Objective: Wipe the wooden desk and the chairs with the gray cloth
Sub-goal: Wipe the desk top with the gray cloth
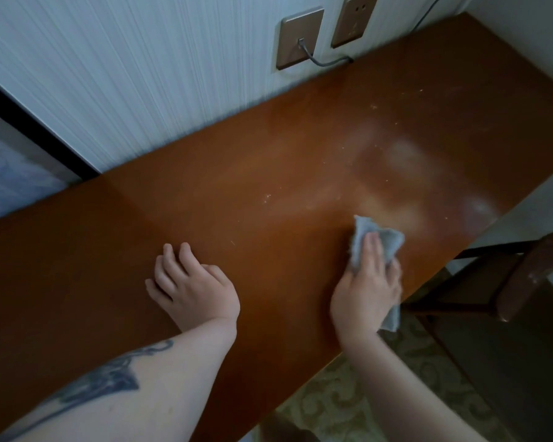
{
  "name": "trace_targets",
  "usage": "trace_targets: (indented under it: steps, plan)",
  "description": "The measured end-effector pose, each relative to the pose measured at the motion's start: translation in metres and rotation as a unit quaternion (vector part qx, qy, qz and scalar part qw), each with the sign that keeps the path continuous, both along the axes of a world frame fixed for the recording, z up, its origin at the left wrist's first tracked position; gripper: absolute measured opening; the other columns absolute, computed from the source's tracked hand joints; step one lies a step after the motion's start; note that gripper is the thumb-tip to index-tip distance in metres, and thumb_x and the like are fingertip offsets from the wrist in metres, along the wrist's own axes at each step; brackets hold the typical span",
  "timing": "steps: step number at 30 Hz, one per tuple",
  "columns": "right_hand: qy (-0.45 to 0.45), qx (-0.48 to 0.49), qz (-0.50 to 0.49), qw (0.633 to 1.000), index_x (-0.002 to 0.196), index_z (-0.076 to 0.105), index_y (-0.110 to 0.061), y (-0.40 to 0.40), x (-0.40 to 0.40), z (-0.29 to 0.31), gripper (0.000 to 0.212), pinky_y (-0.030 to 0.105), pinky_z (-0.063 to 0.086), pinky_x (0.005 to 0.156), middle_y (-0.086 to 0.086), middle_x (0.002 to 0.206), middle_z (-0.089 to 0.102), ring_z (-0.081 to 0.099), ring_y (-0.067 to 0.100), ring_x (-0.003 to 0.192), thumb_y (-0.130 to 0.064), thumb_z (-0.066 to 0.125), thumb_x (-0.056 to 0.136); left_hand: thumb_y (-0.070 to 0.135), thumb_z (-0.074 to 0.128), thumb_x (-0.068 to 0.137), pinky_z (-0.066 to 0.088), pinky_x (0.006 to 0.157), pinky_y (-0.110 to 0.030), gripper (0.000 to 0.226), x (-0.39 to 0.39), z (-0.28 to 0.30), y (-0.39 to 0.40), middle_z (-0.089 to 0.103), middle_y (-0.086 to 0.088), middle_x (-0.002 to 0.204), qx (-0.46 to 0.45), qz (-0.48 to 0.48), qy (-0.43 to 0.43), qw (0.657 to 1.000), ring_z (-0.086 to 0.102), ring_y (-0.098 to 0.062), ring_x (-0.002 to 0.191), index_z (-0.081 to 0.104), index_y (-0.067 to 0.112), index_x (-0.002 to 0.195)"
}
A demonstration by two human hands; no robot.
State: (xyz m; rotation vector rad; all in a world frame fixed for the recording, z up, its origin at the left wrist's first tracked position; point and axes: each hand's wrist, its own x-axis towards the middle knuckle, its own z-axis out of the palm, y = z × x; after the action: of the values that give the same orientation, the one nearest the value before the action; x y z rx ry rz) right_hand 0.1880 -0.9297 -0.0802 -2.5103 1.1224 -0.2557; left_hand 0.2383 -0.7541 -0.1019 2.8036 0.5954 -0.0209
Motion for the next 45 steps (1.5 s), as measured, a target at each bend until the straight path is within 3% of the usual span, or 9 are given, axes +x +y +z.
trace_targets:
  steps: [5, 14, 20, 27, 30, 33, 37, 40, 45]
  plan:
    - [0.042, -0.063, 0.371, 0.926, 0.149, 0.035, -0.023, 0.075, 0.012, -0.012, 0.065, 0.043, 0.021, 0.112, -0.006, 0.152, 0.038, 0.034, 0.028, 0.138, -0.020, 0.057, 0.088, 0.018, 0.034, 0.090, 0.020, 0.112, -0.057, 0.043, 0.001, -0.003, 0.001, 0.040, -0.015, 0.144, -0.003, -0.004, -0.029, 1.000, 0.032, -0.033, 0.135, 0.047, 0.011, 0.130]
    - [0.063, 0.002, 0.009, 0.998, 0.152, 0.029, -0.022, 0.014, 0.008, -0.001, 0.055, 0.046, 0.017, 0.116, -0.005, 0.157, 0.029, 0.019, 0.028, 0.144, -0.018, 0.039, 0.098, 0.019, 0.031, 0.093, 0.015, 0.115, -0.056, 0.044, 0.001, -0.003, 0.002, 0.034, -0.013, 0.149, -0.026, -0.007, -0.008, 1.000, 0.026, -0.031, 0.139, 0.043, 0.013, 0.135]
    - [0.073, -0.016, 0.367, 0.927, 0.150, 0.031, -0.027, 0.090, 0.036, -0.006, 0.062, 0.048, 0.024, 0.112, -0.006, 0.156, 0.029, 0.023, 0.029, 0.139, -0.022, 0.047, 0.090, 0.017, 0.037, 0.088, 0.021, 0.111, -0.056, 0.043, 0.002, -0.009, 0.004, 0.045, -0.015, 0.142, -0.022, -0.009, -0.063, 0.998, 0.036, -0.033, 0.133, 0.051, 0.009, 0.127]
    - [0.105, -0.023, -0.035, 0.994, 0.151, 0.029, -0.025, 0.026, 0.020, 0.001, 0.057, 0.048, 0.027, 0.104, -0.007, 0.156, 0.027, 0.024, 0.029, 0.131, -0.021, 0.044, 0.095, 0.017, 0.044, 0.093, 0.013, 0.116, -0.051, 0.041, -0.001, -0.003, 0.006, 0.036, -0.010, 0.148, -0.071, 0.001, -0.038, 0.997, 0.027, -0.028, 0.139, 0.046, 0.015, 0.134]
    - [0.009, 0.000, 0.198, 0.980, 0.145, 0.041, -0.023, 0.080, 0.038, 0.003, 0.058, 0.047, 0.031, 0.102, -0.006, 0.149, 0.040, 0.025, 0.024, 0.127, -0.016, 0.049, 0.088, 0.018, 0.047, 0.090, 0.014, 0.115, -0.047, 0.037, 0.003, 0.000, 0.012, 0.044, -0.002, 0.144, -0.154, 0.055, -0.078, 0.983, 0.031, -0.024, 0.136, 0.053, 0.020, 0.127]
    - [0.057, 0.005, 0.489, 0.870, 0.149, 0.034, -0.030, 0.112, 0.060, -0.004, 0.053, 0.041, 0.005, 0.117, -0.010, 0.156, 0.029, 0.013, 0.022, 0.142, -0.027, 0.043, 0.096, 0.016, 0.044, 0.086, 0.017, 0.111, -0.046, 0.037, 0.010, 0.008, 0.019, 0.049, 0.002, 0.139, -0.223, 0.090, -0.111, 0.964, 0.035, -0.021, 0.133, 0.057, 0.022, 0.120]
    - [0.083, -0.025, 0.188, 0.978, 0.149, 0.034, -0.024, 0.065, 0.065, -0.014, 0.059, 0.038, -0.006, 0.116, -0.003, 0.155, 0.031, 0.017, 0.028, 0.145, -0.015, 0.042, 0.091, 0.008, 0.050, 0.090, 0.014, 0.111, -0.045, 0.036, 0.028, 0.013, 0.026, 0.043, 0.005, 0.144, -0.237, 0.039, -0.120, 0.963, 0.029, -0.018, 0.137, 0.057, 0.025, 0.121]
    - [0.077, -0.021, 0.002, 0.997, 0.152, 0.026, -0.023, 0.042, 0.045, -0.007, 0.057, 0.043, 0.005, 0.120, -0.005, 0.159, 0.023, 0.010, 0.026, 0.147, -0.021, 0.041, 0.098, 0.008, 0.049, 0.092, 0.012, 0.114, -0.043, 0.040, 0.046, 0.010, 0.017, 0.038, 0.003, 0.150, -0.207, -0.020, -0.110, 0.972, 0.026, -0.017, 0.140, 0.055, 0.024, 0.128]
    - [0.008, 0.025, 0.307, 0.951, 0.146, 0.042, -0.024, 0.095, 0.065, -0.001, 0.053, 0.045, 0.021, 0.115, -0.006, 0.150, 0.041, 0.027, 0.027, 0.141, -0.026, 0.034, 0.093, 0.019, 0.039, 0.092, 0.014, 0.116, -0.048, 0.044, 0.054, -0.007, 0.005, 0.040, -0.001, 0.149, -0.108, -0.073, -0.084, 0.988, 0.029, -0.024, 0.140, 0.050, 0.020, 0.135]
